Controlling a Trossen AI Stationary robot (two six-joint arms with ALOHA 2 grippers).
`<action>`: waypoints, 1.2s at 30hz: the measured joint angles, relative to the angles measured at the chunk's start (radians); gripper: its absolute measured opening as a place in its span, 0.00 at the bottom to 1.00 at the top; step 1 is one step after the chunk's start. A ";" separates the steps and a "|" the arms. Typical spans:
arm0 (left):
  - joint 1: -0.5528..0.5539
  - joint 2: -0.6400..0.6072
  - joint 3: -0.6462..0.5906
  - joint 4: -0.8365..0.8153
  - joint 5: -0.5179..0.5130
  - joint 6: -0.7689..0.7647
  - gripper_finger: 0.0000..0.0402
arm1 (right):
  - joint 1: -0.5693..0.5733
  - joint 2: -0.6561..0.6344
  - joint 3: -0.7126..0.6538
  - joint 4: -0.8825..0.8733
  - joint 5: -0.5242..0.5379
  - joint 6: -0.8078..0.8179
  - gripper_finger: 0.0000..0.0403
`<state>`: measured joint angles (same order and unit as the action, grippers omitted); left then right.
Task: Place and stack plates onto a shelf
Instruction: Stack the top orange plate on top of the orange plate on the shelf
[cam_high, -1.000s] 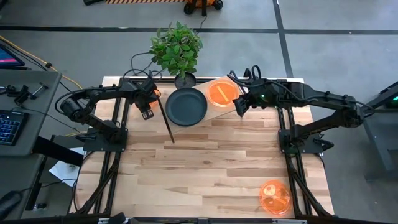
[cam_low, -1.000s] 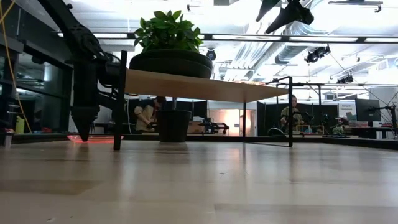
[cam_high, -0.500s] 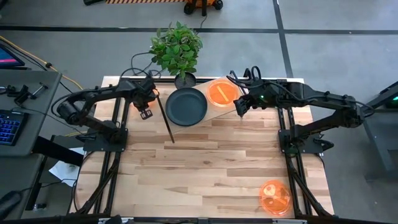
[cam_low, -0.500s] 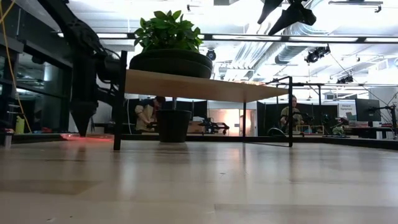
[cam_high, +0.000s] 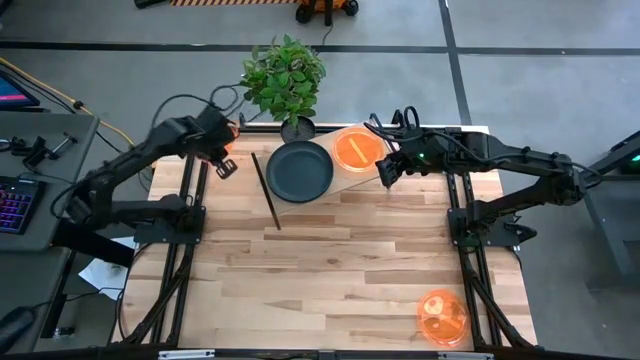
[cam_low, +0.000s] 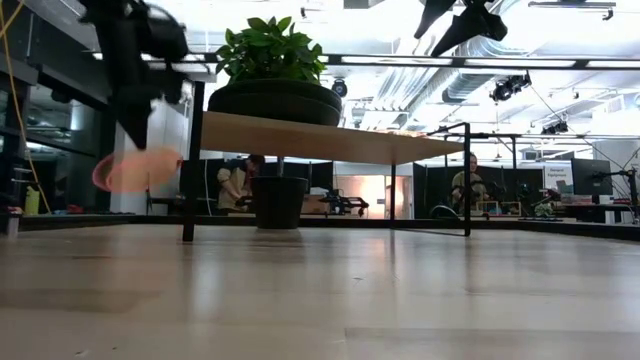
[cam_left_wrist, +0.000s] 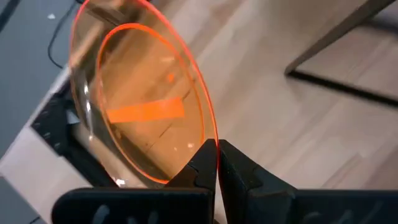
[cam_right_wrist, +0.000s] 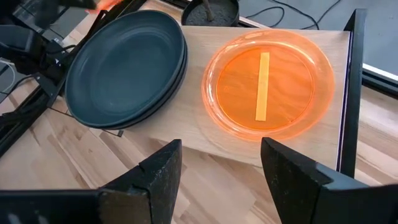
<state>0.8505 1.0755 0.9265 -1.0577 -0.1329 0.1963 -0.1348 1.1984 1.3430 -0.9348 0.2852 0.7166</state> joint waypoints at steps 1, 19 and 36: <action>0.000 -0.017 0.019 -0.018 0.000 -0.017 0.00 | 0.000 0.000 0.000 0.000 0.000 -0.002 0.50; -0.559 -0.174 0.439 -0.261 0.038 -0.599 0.00 | 0.000 -0.090 0.000 -0.004 0.003 -0.044 0.50; -1.056 0.518 0.946 -0.079 -0.148 -0.349 0.00 | 0.000 -0.153 0.000 -0.014 0.047 -0.108 0.50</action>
<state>-0.2054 1.5939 1.8728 -1.1364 -0.2808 -0.1522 -0.1349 1.0454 1.3430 -0.9485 0.3325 0.6084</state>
